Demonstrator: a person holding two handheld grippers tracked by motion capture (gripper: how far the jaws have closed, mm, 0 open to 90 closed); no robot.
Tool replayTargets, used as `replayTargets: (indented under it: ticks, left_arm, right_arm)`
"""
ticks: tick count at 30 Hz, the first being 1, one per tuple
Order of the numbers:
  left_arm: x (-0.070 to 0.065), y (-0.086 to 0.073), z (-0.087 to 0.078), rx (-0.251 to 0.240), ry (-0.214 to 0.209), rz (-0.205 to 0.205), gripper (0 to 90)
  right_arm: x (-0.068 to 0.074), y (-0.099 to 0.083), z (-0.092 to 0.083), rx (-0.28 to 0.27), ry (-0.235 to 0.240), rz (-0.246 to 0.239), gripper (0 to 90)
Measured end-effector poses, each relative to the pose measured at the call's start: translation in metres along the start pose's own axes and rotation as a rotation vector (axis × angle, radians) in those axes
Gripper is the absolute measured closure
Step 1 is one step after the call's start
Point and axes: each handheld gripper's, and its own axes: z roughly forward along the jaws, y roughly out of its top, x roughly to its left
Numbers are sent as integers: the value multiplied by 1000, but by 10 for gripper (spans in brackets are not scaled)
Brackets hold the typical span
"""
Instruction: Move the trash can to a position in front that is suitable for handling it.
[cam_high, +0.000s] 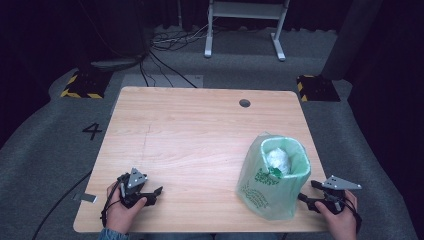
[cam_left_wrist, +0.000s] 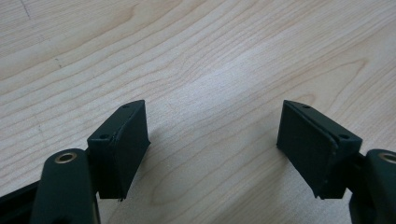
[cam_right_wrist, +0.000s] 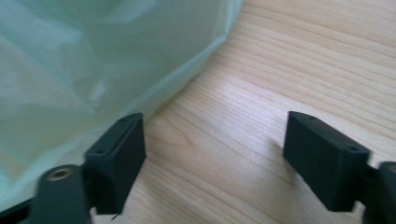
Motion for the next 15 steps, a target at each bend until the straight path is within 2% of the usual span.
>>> replayTargets:
  ticks: [2, 3, 6, 8, 12, 15]
  left_arm:
    - [0, 0, 0, 0, 2, -2, 243]
    - [0, 0, 0, 0, 2, -1, 243]
    - [-1, 0, 0, -1, 7, -8, 243]
    - [-1, 0, 0, 0, 9, -7, 243]
    - [-2, 1, 1, -3, 12, -13, 243]
    - [-2, 2, 2, -6, 16, -14, 254]
  right_arm:
    - [-1, 0, -2, -26, 21, 21, 284]
    - [-1, 1, -2, -34, 21, 16, 284]
    - [0, 4, -7, -57, -5, 17, 289]
    - [1, 7, -9, -68, -24, 37, 295]
    - [2, 15, -16, -90, -32, 20, 324]
    - [1, 22, -22, -110, -44, 43, 355]
